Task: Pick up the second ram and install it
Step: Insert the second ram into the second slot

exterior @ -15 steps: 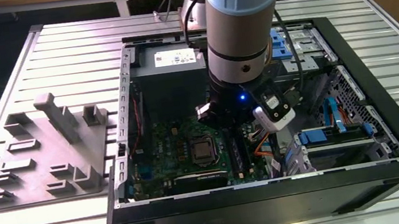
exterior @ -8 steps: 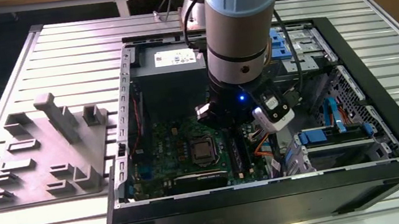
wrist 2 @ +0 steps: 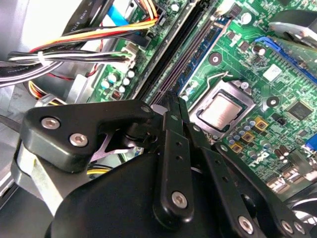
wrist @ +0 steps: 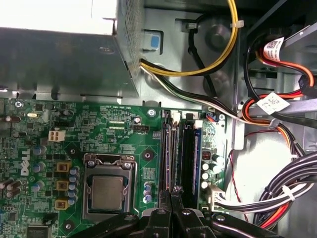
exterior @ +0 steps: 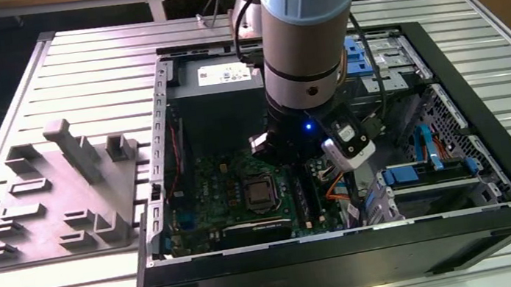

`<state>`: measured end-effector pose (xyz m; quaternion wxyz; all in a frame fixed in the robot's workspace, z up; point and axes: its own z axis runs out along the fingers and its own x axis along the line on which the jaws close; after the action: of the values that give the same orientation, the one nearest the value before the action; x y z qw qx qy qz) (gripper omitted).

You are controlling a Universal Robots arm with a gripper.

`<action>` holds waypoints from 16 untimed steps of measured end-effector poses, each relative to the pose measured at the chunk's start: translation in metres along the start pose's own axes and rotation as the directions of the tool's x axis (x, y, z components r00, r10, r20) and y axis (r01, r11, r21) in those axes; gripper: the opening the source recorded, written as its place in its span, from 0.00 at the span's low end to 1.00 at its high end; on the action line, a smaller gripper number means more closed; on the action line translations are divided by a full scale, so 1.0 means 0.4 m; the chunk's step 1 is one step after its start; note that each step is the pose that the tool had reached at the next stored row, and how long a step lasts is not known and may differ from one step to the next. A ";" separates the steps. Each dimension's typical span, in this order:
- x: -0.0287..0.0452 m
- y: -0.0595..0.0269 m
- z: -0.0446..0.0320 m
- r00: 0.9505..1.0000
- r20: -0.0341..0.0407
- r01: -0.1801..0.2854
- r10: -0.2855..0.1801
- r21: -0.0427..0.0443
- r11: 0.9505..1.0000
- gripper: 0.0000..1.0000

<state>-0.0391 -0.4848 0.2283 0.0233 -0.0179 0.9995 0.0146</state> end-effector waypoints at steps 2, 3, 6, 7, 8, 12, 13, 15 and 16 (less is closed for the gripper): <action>0.000 0.000 0.001 1.000 0.000 0.000 0.000 -0.001 1.000 0.08; 0.000 0.000 0.001 1.000 0.000 0.000 0.000 -0.001 1.000 0.08; 0.000 -0.001 0.001 1.000 0.000 0.000 0.000 -0.001 1.000 0.08; 0.000 -0.002 0.001 1.000 0.000 0.000 0.000 -0.001 1.000 0.08; 0.000 -0.002 0.001 1.000 0.000 0.000 0.000 -0.001 1.000 0.08; 0.000 -0.002 0.002 1.000 0.000 0.000 0.000 -0.001 1.000 0.08; 0.000 -0.003 0.002 1.000 0.000 -0.001 0.001 -0.001 1.000 0.08; 0.000 -0.003 0.004 1.000 0.000 -0.002 0.002 -0.001 1.000 0.08; 0.000 -0.003 0.005 1.000 0.000 -0.002 0.002 -0.001 1.000 0.08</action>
<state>-0.0390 -0.4859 0.2264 0.0233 -0.0168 0.9995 0.0149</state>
